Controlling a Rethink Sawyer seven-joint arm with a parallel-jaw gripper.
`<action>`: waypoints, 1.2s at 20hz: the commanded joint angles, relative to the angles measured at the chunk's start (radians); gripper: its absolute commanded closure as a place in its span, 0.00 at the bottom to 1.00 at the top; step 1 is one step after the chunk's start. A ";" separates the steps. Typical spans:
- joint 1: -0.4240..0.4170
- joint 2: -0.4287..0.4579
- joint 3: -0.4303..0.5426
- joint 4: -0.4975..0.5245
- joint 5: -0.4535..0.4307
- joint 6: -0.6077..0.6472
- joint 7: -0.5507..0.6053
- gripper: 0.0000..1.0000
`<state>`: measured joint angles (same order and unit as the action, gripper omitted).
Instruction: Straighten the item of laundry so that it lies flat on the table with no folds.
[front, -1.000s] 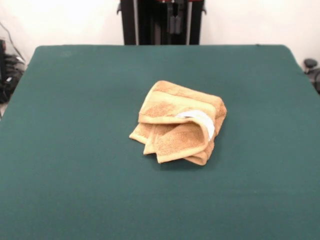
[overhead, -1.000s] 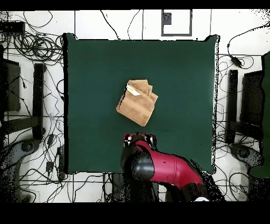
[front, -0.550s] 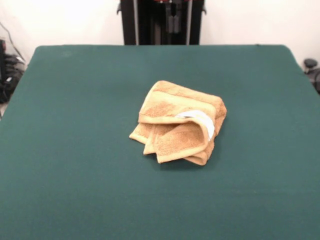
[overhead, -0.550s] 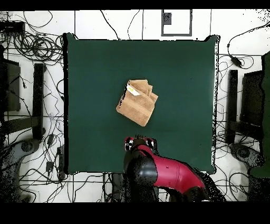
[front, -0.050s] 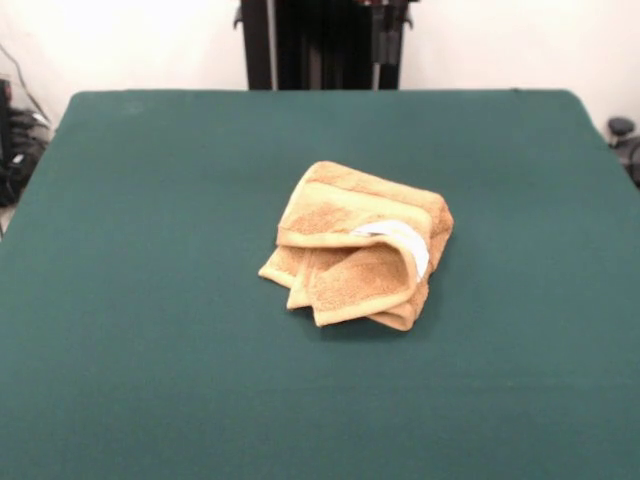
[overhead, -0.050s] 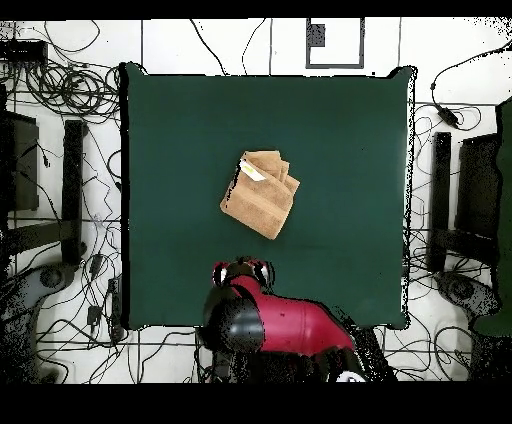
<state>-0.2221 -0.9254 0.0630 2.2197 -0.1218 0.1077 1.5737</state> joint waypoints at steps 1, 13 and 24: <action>0.082 0.031 -0.039 -0.151 0.076 0.200 0.183 1.00; 0.112 0.029 -0.067 -0.242 0.077 0.312 0.190 1.00; 0.106 0.027 -0.063 -0.245 0.063 0.283 0.185 0.00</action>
<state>-0.1381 -0.9316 -0.0105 2.0035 -0.0978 0.3259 1.5737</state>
